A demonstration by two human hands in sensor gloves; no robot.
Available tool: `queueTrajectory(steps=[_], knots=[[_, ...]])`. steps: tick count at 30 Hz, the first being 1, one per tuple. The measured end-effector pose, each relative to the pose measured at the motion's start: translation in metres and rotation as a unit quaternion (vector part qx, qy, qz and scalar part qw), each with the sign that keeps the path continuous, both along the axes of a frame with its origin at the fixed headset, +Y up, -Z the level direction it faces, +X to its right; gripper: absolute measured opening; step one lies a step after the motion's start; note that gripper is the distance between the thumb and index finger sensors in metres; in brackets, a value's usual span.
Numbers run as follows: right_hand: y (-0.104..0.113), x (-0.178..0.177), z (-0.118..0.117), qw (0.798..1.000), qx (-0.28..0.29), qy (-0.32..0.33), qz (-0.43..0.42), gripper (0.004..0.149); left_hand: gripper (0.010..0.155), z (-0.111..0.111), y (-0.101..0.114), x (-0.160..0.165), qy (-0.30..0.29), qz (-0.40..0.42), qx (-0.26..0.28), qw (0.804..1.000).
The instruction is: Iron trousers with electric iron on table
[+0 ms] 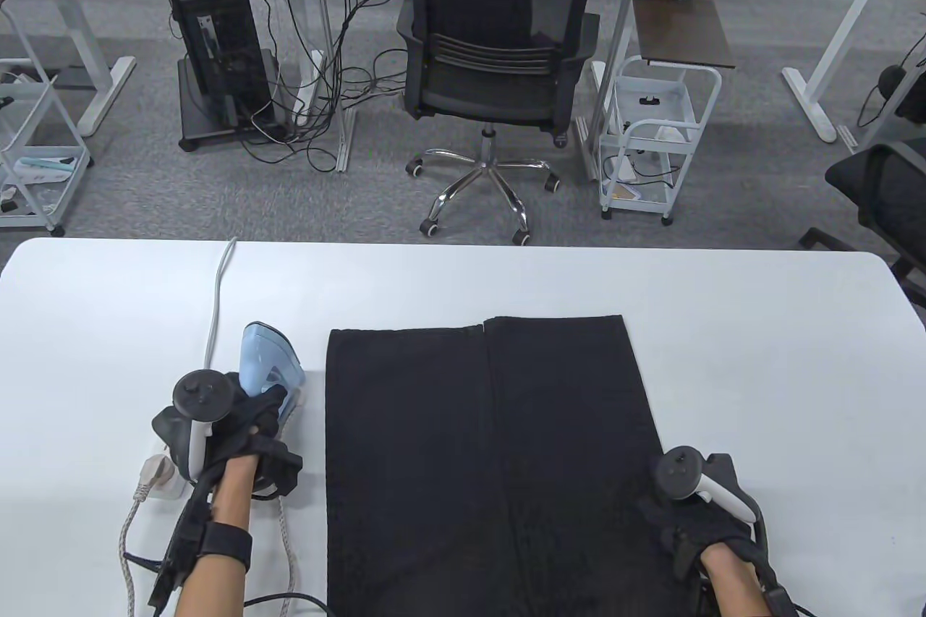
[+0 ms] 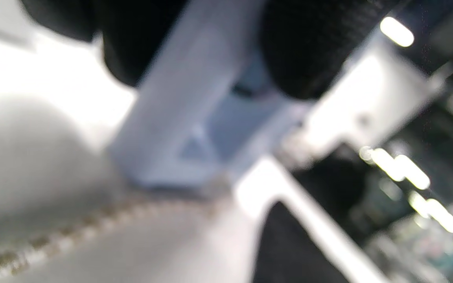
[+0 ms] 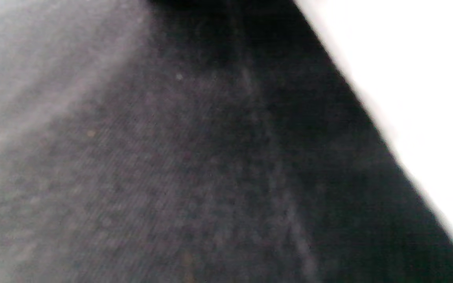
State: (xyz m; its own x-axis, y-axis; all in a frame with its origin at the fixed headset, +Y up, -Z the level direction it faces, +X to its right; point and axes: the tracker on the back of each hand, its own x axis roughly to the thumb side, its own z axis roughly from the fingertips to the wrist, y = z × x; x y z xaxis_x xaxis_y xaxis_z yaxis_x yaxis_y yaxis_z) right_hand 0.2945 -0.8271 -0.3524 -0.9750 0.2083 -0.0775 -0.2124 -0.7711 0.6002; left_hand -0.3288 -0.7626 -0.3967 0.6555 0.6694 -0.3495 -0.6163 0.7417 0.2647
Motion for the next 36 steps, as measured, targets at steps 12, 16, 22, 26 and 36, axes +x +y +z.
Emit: queueTrajectory(steps=[12, 16, 22, 26, 36], knots=[[0.046, -0.017, 0.016, 0.979, 0.2, 0.019, -0.032, 0.072, 0.091, 0.052, 0.135, 0.011, -0.027, -0.085, 0.161, 0.983], [0.057, -0.028, 0.028, 0.966, 0.247, 0.051, -0.058, 0.072, 0.094, 0.06, 0.147, 0.001, -0.016, -0.261, 0.091, 0.961], [0.054, -0.031, 0.028, 0.971, 0.221, 0.069, -0.065, 0.072, 0.097, 0.048, 0.093, -0.029, -0.019, -0.307, -0.096, 0.947], [0.05, -0.037, 0.03, 0.974, 0.199, 0.093, -0.062, 0.071, 0.101, 0.039, 0.049, -0.048, -0.018, -0.268, -0.194, 0.944], [0.046, -0.044, 0.031, 0.976, 0.179, 0.116, -0.047, 0.072, 0.096, 0.028, -0.01, -0.059, -0.035, -0.251, -0.286, 0.924]])
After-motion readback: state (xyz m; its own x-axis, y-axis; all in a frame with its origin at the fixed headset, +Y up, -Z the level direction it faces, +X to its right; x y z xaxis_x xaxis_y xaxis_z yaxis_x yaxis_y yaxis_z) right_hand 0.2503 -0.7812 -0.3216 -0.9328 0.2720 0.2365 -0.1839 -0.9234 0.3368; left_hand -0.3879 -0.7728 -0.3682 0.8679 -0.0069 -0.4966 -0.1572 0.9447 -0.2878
